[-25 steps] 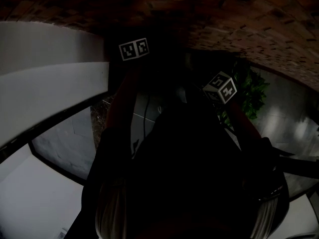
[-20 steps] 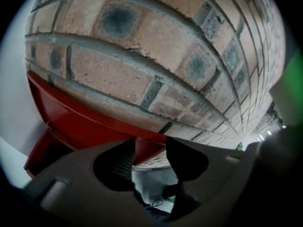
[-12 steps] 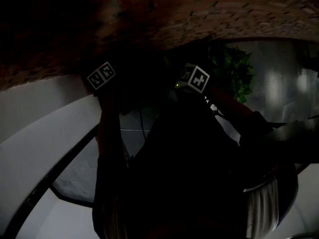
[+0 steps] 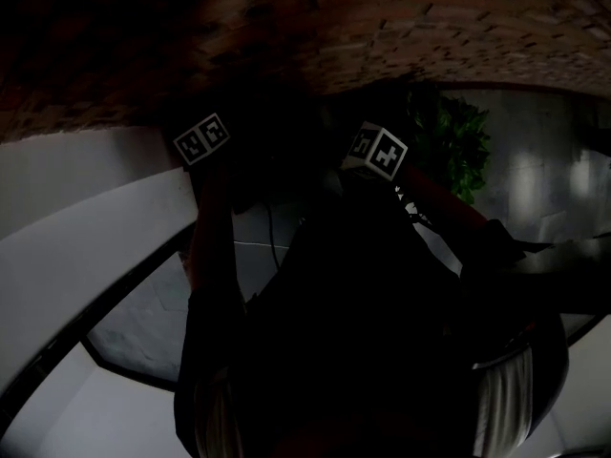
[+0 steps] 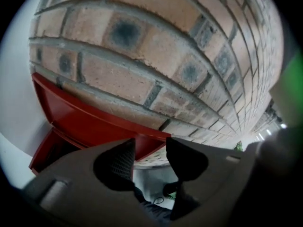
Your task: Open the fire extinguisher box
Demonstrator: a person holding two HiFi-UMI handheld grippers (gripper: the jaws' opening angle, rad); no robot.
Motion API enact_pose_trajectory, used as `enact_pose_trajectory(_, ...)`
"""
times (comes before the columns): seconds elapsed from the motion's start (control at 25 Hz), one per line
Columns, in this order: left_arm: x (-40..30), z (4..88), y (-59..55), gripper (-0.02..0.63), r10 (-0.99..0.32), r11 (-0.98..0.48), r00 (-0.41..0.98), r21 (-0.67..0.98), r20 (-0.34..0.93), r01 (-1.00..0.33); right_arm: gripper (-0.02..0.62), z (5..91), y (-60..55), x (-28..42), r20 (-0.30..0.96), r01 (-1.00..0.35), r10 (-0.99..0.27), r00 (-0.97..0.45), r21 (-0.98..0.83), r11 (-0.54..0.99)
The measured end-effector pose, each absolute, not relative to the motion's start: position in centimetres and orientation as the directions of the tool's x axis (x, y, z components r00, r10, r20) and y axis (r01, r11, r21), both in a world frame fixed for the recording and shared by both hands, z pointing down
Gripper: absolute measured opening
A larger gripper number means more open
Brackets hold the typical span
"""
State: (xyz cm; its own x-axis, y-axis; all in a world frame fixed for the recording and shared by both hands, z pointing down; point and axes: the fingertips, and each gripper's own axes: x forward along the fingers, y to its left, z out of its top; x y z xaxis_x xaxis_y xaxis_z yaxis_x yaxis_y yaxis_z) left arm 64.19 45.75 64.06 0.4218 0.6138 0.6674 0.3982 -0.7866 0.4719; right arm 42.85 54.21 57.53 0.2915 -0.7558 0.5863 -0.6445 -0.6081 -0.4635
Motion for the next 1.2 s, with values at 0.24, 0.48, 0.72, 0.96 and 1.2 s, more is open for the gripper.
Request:
enact_pose_trajectory(0.24, 63.6, 62.8, 45.2, 0.210, 0.617, -0.782, 0.435, 0.453, 0.655, 0.427, 0.000, 57.1, 53.7, 42.2, 0.579, -0.639, -0.751, 0.318, -0.454, -0.621)
enact_pose_trajectory(0.48, 62.6, 59.0, 42.3, 0.166, 0.610, -0.792, 0.524, 0.431, 0.595, 0.433, 0.000, 56.5, 52.0, 41.9, 0.581, -0.695, -0.771, 0.261, -0.441, -0.568)
enact_pose_trajectory(0.72, 58.8, 54.3, 42.1, -0.002, 0.677, -0.710, 0.480, 0.323, 0.558, 0.626, 0.000, 55.5, 49.3, 41.2, 0.585, -0.761, -0.784, 0.206, -0.409, -0.504)
enact_pose_trajectory(0.96, 55.4, 49.6, 39.4, -0.003, 0.687, -0.704, 0.547, 0.251, 0.478, 0.665, 0.000, 53.9, 45.9, 39.2, 0.575, -0.805, -0.803, 0.159, -0.396, -0.443)
enact_pose_trajectory(1.2, 50.4, 45.5, 35.0, -0.003, 0.671, -0.730, 0.633, 0.190, 0.387, 0.657, 0.000, 53.6, 43.4, 36.6, 0.581, -0.830, -0.801, 0.148, -0.368, -0.420)
